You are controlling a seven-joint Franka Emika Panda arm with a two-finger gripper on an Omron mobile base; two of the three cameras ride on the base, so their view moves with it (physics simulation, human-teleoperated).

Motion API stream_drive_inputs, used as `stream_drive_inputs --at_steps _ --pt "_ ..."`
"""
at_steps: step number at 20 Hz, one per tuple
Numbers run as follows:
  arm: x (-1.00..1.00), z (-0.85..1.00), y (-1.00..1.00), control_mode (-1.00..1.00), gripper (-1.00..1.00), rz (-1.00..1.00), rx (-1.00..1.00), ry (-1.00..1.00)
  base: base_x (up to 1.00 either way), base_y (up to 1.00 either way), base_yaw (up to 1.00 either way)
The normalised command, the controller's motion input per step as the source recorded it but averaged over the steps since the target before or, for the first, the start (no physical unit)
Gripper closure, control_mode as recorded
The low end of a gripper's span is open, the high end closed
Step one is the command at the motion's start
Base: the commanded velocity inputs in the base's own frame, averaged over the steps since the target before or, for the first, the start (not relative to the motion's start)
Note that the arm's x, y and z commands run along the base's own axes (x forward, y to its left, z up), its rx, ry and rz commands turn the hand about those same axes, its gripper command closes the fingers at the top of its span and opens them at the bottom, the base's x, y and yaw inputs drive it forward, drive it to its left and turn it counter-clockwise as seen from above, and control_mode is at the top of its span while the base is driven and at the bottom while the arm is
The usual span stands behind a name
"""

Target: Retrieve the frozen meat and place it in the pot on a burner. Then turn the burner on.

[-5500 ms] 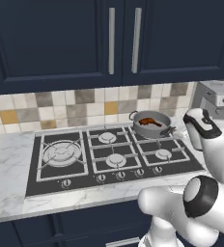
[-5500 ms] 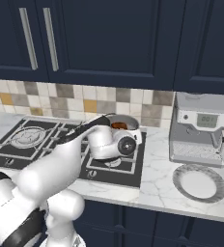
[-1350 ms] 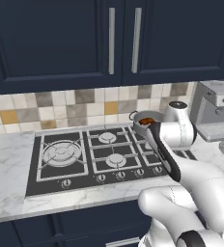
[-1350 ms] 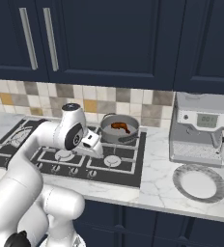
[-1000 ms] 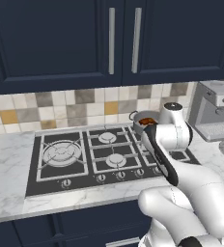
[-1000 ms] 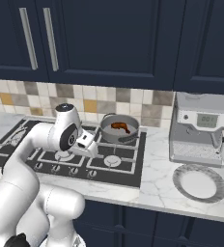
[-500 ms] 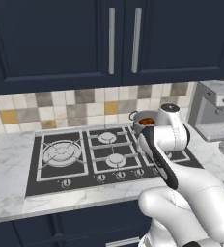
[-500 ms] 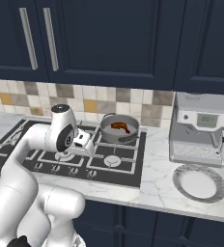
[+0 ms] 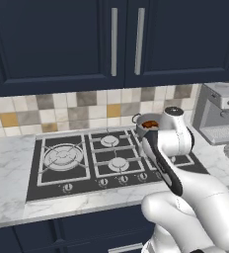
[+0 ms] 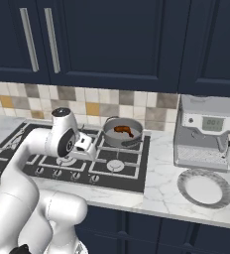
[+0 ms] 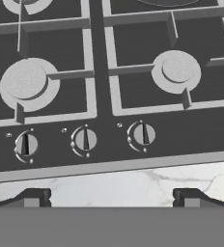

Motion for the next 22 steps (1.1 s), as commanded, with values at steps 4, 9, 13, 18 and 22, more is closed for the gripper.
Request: stream_drive_inputs --at_steps 4,9,13,18,22 --pt "0.0 0.0 0.12 -1.0 -1.0 0.0 0.0 0.0 0.0 0.0 0.0" --pt "0.0 0.0 0.14 -1.0 -1.0 0.0 0.0 0.0 0.0 0.0 0.0" --pt "0.02 0.0 0.04 -1.0 -1.0 0.0 0.0 0.0 0.0 0.0 0.0" --pt "0.02 0.0 0.06 -1.0 -1.0 0.0 0.0 0.0 0.0 0.0 0.0" --pt "0.0 0.0 0.36 -1.0 -1.0 0.0 -0.03 0.0 0.0 0.0 0.0"
